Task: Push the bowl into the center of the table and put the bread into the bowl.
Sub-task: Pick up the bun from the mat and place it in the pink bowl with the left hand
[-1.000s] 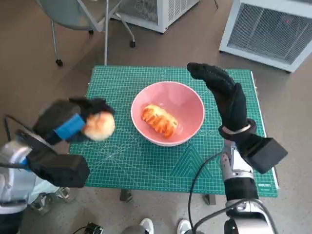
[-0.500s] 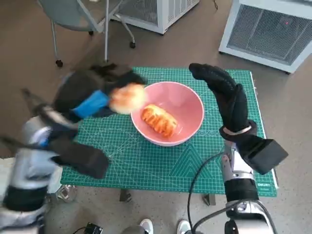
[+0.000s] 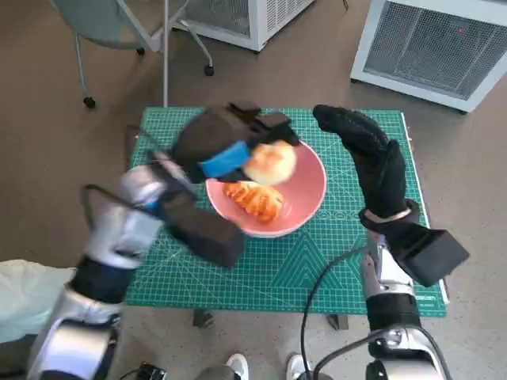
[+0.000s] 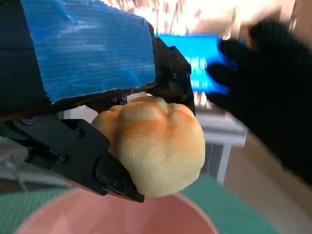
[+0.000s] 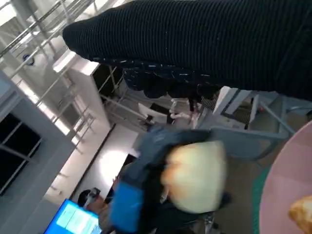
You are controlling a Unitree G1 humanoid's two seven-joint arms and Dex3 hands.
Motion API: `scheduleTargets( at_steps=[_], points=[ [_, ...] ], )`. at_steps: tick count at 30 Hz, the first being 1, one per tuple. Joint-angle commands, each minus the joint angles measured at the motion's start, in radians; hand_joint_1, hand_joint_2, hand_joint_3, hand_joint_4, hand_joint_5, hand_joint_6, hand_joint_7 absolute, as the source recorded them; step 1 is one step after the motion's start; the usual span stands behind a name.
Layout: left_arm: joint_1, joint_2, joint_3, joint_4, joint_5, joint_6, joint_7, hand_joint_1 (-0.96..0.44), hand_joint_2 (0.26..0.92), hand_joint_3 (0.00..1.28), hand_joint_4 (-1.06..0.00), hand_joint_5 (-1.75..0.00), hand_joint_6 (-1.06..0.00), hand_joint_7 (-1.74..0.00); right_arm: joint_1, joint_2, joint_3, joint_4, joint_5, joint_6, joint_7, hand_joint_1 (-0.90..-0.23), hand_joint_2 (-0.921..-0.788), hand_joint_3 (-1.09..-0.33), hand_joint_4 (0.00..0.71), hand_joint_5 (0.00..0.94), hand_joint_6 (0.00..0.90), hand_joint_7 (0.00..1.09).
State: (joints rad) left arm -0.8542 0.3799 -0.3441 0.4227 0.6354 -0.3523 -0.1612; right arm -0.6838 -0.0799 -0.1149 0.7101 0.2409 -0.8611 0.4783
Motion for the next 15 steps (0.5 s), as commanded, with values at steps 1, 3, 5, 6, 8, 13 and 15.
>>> scheduleTargets(
  at_steps=[1, 3, 5, 6, 8, 13, 15],
  points=[
    [-0.045, -0.044, -0.042, 0.135, 0.02, -0.01, 0.027, 0.0, 0.921, 0.06, -0.75, -1.13, -0.59, -1.17, 0.031, -0.01, -0.001, -0.006, -0.017, 0.008, -0.017, -0.705, -0.921, -0.763, 0.16, 0.0, -0.001, 0.53],
    [-0.057, -0.063, -0.056, 0.199, 0.024, -0.013, 0.039, 0.0, 0.921, 0.06, -0.74, -1.13, -0.59, -1.18, 0.033, -0.01, -0.002, -0.007, -0.02, 0.009, -0.02, -0.705, -0.921, -0.764, 0.162, 0.001, -0.001, 0.53],
    [-0.068, -0.08, -0.067, 0.259, 0.027, -0.013, 0.051, 0.0, 0.921, 0.1, -0.68, -1.18, -0.57, -1.22, 0.036, -0.011, -0.002, -0.011, -0.022, 0.012, -0.024, -0.706, -0.921, -0.764, 0.166, 0.003, -0.001, 0.53],
    [-0.069, -0.082, -0.073, 0.28, 0.03, -0.01, 0.052, 0.0, 0.921, 0.11, -0.66, -1.19, -0.56, -1.23, 0.037, -0.012, -0.002, -0.015, -0.023, 0.014, -0.026, -0.706, -0.921, -0.765, 0.167, 0.003, -0.001, 0.53],
    [-0.069, -0.082, -0.082, 0.302, 0.037, -0.007, 0.053, 0.0, 0.921, 0.21, -0.49, -1.32, -0.49, -1.35, 0.04, -0.014, -0.002, -0.021, -0.023, 0.017, -0.03, -0.709, -0.921, -0.765, 0.17, 0.005, -0.001, 0.52],
    [-0.07, -0.075, -0.107, 0.324, 0.066, 0.014, 0.064, -0.12, 0.845, 0.08, -0.41, -0.29, -0.46, -0.39, 0.043, -0.018, -0.002, -0.032, -0.026, 0.023, -0.039, -0.712, -0.921, -0.766, 0.172, 0.005, -0.001, 0.52],
    [-0.07, -0.07, -0.115, 0.327, 0.078, 0.021, 0.068, -0.16, 0.835, 0.05, -0.38, -0.15, -0.45, -0.24, 0.044, -0.019, -0.001, -0.036, -0.026, 0.024, -0.042, -0.713, -0.921, -0.767, 0.173, 0.005, -0.001, 0.52]
  ],
)
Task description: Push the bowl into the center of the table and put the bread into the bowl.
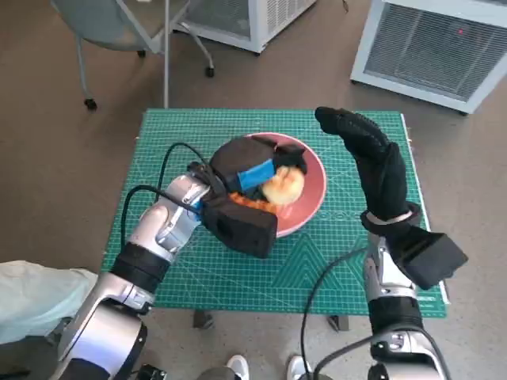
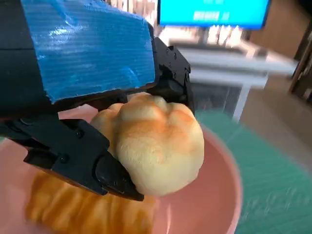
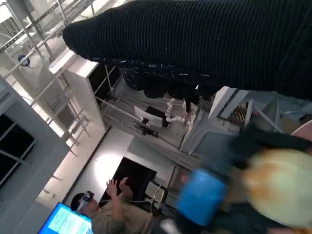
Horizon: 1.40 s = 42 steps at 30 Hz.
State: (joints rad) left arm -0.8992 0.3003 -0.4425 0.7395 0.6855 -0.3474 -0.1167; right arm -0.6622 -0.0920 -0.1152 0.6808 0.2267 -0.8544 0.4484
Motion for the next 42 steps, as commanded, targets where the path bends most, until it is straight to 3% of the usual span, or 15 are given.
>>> scheduleTargets(
  at_steps=[1, 8, 9, 11, 19, 30, 39, 42],
  points=[
    [-0.024, 0.013, -0.019, 0.008, 0.033, 0.017, 0.025, -0.19, 0.83, 0.03, -0.35, -0.09, -0.44, -0.17, 0.022, -0.007, 0.0, -0.007, -0.011, 0.018, -0.013, -0.713, -0.921, -0.767, 0.173, 0.005, -0.001, 0.52],
    [-0.011, 0.037, -0.012, -0.026, 0.023, 0.021, 0.001, -0.28, 0.813, 0.0, -0.18, -0.01, -0.35, -0.02, 0.016, -0.004, 0.002, 0.0, -0.005, 0.015, -0.012, -0.716, -0.921, -0.768, 0.173, 0.005, -0.001, 0.51],
    [-0.008, 0.04, -0.006, -0.032, 0.011, 0.018, -0.008, -0.3, 0.81, 0.0, -0.1, 0.0, -0.3, 0.0, 0.015, -0.003, 0.002, 0.002, -0.005, 0.014, -0.011, -0.718, -0.921, -0.767, 0.174, 0.004, -0.001, 0.51],
    [0.008, 0.052, 0.036, -0.051, -0.064, -0.015, -0.046, -0.3, 0.808, 0.0, -0.08, 0.0, -0.28, 0.0, 0.008, -0.001, 0.003, 0.01, -0.001, 0.01, -0.005, -0.718, -0.921, -0.767, 0.174, 0.004, -0.001, 0.51],
    [0.053, 0.095, 0.147, -0.11, -0.268, -0.106, -0.149, -0.28, 0.804, 0.0, -0.06, -0.01, -0.25, -0.01, -0.002, -0.005, 0.005, 0.018, 0.003, 0.005, 0.004, -0.709, -0.921, -0.764, 0.176, 0.004, -0.001, 0.52],
    [0.116, 0.111, 0.281, -0.208, -0.519, -0.116, -0.285, -0.31, 0.824, 0.01, -0.03, 0.0, -0.22, 0.0, -0.003, -0.011, 0.007, -0.003, 0.008, 0.013, 0.009, -0.707, -0.921, -0.77, 0.175, 0.003, -0.001, 0.52],
    [0.167, 0.056, 0.399, -0.219, -0.752, -0.187, -0.358, -0.38, 0.882, 0.03, -0.03, 0.0, -0.22, 0.0, -0.015, -0.016, 0.007, -0.025, 0.017, 0.034, 0.018, -0.707, -0.921, -0.773, 0.171, 0.001, -0.001, 0.53],
    [0.183, 0.013, 0.433, -0.212, -0.836, -0.228, -0.385, -0.46, 0.904, 0.09, -0.02, -0.01, -0.2, -0.01, -0.023, -0.019, 0.007, -0.032, 0.019, 0.043, 0.018, -0.706, -0.921, -0.775, 0.17, 0.0, -0.001, 0.54]
  ],
)
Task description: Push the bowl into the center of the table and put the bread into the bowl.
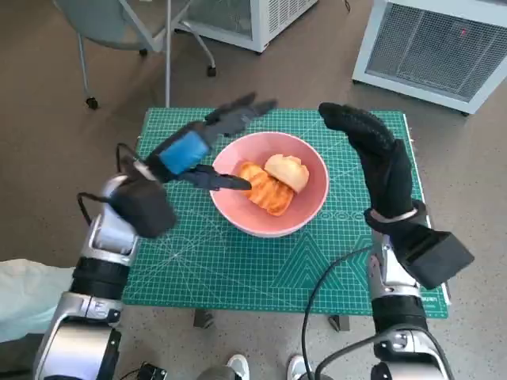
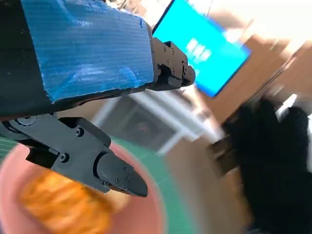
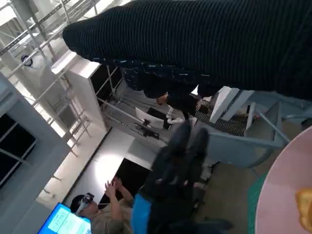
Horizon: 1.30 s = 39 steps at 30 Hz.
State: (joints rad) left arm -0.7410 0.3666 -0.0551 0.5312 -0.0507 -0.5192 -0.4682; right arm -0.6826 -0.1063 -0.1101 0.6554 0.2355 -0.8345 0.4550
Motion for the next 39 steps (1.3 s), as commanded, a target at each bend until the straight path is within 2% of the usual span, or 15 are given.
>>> scheduleTargets(
  at_steps=[1, 12, 18, 28, 39],
  points=[
    [0.032, -0.071, 0.057, -0.002, -0.126, -0.073, -0.04, -0.48, 0.91, 0.1, -0.03, -0.01, -0.2, -0.02, -0.006, -0.005, 0.002, -0.01, 0.009, 0.026, 0.01, -0.706, -0.921, -0.776, 0.17, 0.0, -0.001, 0.55],
    [0.051, -0.2, 0.13, 0.064, -0.237, -0.226, -0.058, -0.61, 0.921, 0.28, -0.06, -0.02, -0.21, -0.03, -0.046, -0.01, 0.003, 0.016, -0.024, 0.016, -0.008, -0.718, -0.921, -0.777, 0.17, 0.001, -0.001, 0.56],
    [0.047, -0.23, 0.147, 0.11, -0.24, -0.268, -0.059, -0.65, 0.921, 0.31, -0.07, -0.01, -0.19, -0.03, -0.058, -0.017, 0.004, 0.021, -0.041, 0.005, -0.015, -0.717, -0.921, -0.778, 0.17, 0.001, -0.001, 0.54],
    [0.044, -0.243, 0.165, 0.16, -0.26, -0.278, -0.106, -0.64, 0.921, 0.33, -0.07, -0.01, -0.19, -0.02, -0.078, -0.022, -0.003, 0.047, -0.024, 0.003, 0.008, -0.715, -0.921, -0.779, 0.168, 0.0, -0.001, 0.53],
    [0.047, -0.257, 0.166, 0.19, -0.249, -0.288, -0.118, -0.65, 0.921, 0.32, -0.07, -0.01, -0.19, -0.02, -0.084, -0.029, -0.007, 0.051, -0.03, 0.002, 0.004, -0.698, -0.921, -0.781, 0.166, 0.0, -0.001, 0.53]
  ],
)
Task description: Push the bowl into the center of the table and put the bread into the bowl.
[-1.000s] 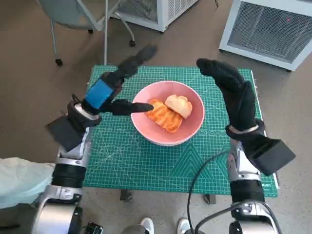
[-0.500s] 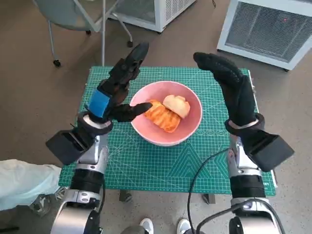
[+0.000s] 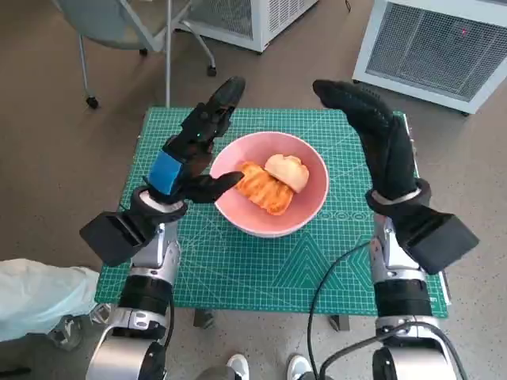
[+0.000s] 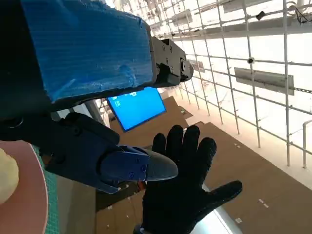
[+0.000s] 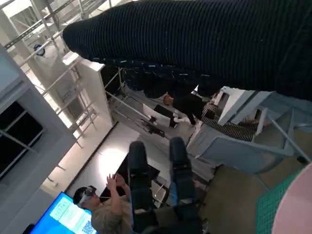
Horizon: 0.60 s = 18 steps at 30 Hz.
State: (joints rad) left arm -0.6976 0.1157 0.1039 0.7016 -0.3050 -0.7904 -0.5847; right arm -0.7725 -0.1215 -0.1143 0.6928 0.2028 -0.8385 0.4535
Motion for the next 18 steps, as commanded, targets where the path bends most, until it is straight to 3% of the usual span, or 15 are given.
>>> scheduleTargets(
  at_steps=[1, 18],
  points=[
    [0.002, -0.007, 0.008, 0.023, 0.007, -0.018, -0.001, -0.65, 0.921, 0.32, -0.07, -0.01, -0.19, -0.02, 0.005, -0.014, -0.003, 0.015, 0.003, 0.006, 0.006, -0.697, -0.921, -0.782, 0.166, 0.0, -0.001, 0.53],
    [0.007, -0.034, 0.036, 0.038, -0.006, -0.054, 0.017, -0.62, 0.921, 0.31, -0.08, -0.01, -0.19, -0.02, 0.013, -0.018, 0.003, 0.013, -0.011, 0.001, -0.007, -0.691, -0.921, -0.783, 0.167, 0.001, -0.001, 0.53]
  ],
)
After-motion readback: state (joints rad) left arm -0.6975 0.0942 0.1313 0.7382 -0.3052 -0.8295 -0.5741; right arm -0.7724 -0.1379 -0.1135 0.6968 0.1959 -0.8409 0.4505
